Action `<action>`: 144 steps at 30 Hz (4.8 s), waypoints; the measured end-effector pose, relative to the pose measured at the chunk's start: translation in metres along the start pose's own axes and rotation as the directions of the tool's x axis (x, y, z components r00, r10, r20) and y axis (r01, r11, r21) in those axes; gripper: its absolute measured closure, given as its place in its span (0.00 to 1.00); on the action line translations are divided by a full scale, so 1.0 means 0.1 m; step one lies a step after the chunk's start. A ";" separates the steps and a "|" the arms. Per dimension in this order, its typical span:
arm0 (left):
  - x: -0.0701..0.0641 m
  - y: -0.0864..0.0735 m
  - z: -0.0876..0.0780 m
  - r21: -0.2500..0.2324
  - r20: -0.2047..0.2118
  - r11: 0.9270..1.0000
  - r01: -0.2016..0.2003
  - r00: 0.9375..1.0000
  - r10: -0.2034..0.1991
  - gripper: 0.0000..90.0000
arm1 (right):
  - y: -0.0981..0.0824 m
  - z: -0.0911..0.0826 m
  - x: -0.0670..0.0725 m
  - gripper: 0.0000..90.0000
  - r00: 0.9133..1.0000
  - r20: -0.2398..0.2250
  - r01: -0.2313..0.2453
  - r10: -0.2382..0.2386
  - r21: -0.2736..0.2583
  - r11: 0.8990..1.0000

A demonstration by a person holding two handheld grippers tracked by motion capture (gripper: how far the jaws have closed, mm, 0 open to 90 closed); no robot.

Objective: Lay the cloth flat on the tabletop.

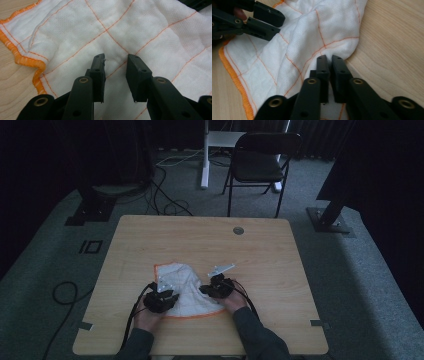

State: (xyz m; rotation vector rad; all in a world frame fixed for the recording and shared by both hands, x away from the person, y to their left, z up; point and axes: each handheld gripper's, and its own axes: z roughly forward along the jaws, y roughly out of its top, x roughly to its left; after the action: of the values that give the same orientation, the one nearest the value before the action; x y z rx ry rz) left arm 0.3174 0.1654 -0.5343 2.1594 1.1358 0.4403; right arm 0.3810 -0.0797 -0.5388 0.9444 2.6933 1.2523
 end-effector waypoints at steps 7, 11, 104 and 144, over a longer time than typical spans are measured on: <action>0.00 0.00 -0.01 0.006 0.006 1.000 -0.002 1.000 0.002 0.74 | -0.01 -0.11 -0.02 0.98 0.994 0.106 0.013 -0.012 -0.004 1.000; 0.00 0.01 -0.01 0.010 0.007 1.000 -0.003 1.000 0.003 0.74 | -0.04 -0.26 -0.11 0.98 0.985 0.174 -0.013 0.020 -0.038 0.999; -0.34 0.30 0.26 0.014 0.059 1.000 -0.009 0.998 0.009 0.97 | -0.31 -0.65 0.00 0.80 0.985 0.164 -0.047 0.062 -0.095 0.994; -0.24 0.14 0.12 0.014 0.028 1.000 -0.019 0.999 0.018 0.81 | -0.16 -0.25 0.04 0.61 0.995 0.078 -0.062 0.066 -0.052 0.997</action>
State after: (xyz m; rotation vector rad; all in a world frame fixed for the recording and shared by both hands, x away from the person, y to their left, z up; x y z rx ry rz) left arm 0.3188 0.1354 -0.5330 2.1832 1.1077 0.4105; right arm 0.3631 -0.1032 -0.5321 1.0585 2.5794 1.2583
